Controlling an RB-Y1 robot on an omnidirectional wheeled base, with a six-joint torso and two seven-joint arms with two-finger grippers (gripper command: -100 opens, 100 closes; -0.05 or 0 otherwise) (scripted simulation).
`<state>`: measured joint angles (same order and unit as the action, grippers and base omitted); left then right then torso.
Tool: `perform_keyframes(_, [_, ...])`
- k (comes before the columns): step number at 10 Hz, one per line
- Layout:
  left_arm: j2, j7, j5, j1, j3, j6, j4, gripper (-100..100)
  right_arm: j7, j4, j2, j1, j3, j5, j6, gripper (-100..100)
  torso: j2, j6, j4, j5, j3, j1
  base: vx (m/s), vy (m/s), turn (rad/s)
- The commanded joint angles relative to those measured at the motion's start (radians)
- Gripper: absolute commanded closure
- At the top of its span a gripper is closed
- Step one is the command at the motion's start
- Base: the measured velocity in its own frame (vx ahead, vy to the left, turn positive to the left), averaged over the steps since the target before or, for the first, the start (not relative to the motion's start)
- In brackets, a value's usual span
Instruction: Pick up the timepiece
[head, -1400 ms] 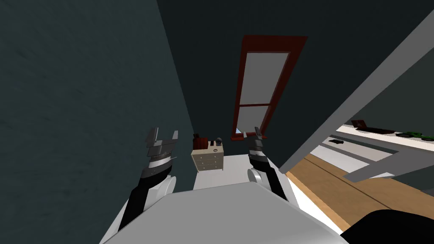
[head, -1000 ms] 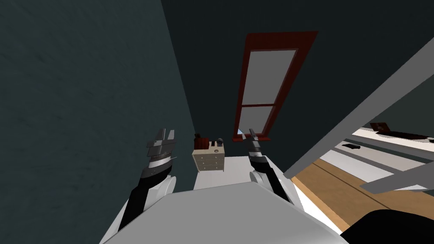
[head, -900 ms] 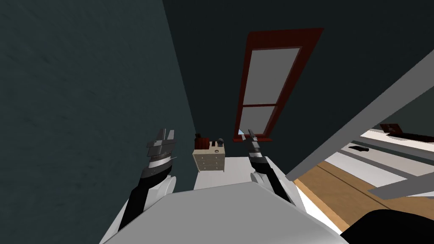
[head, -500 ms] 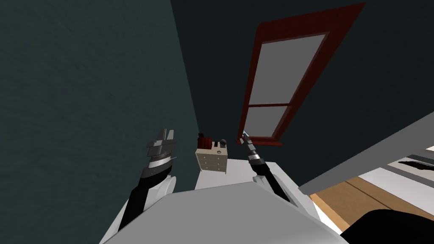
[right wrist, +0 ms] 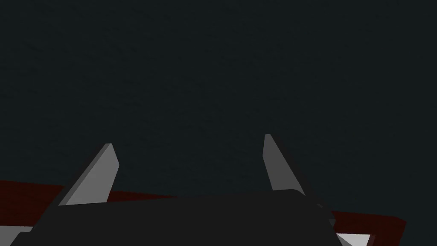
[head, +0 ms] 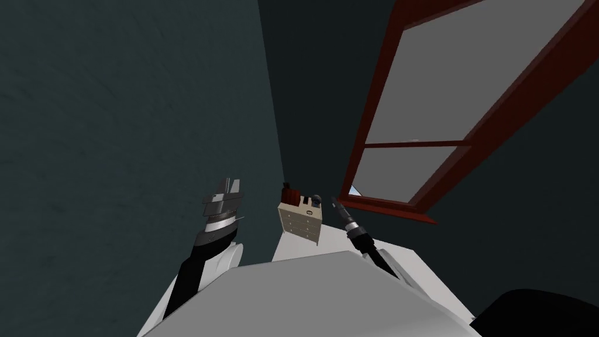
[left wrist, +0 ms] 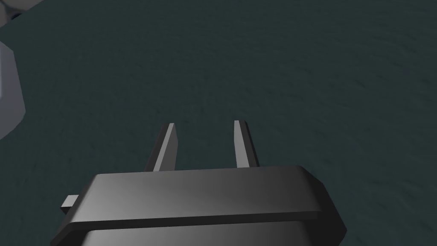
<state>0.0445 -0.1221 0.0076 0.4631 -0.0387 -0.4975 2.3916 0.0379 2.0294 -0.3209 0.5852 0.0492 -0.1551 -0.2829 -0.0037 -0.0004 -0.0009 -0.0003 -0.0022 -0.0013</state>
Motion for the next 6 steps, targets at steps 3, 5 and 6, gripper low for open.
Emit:
perform_keyframes(3, [0.0,0.0,0.0,0.0,0.0,0.0,0.0,0,-0.035,-0.102,-0.075,0.016,0.015,-0.07,0.048,-100,0.001,0.001,0.0,0.0,0.0,0.001,0.025,-0.007,0.285])
perform_keyframes(5, [0.0,0.0,0.0,0.0,0.0,0.0,0.0,0,-0.049,-0.141,-0.102,0.024,0.023,-0.096,0.062,-100,0.002,0.001,0.0,0.0,0.001,0.002,0.016,0.001,0.24])
perform_keyframes(6, [0.0,0.0,0.0,0.0,0.0,0.0,0.0,0,-0.049,-0.147,-0.102,0.024,0.023,-0.096,0.062,-100,0.002,0.0,0.0,0.001,0.001,0.002,0.014,-0.003,0.175])
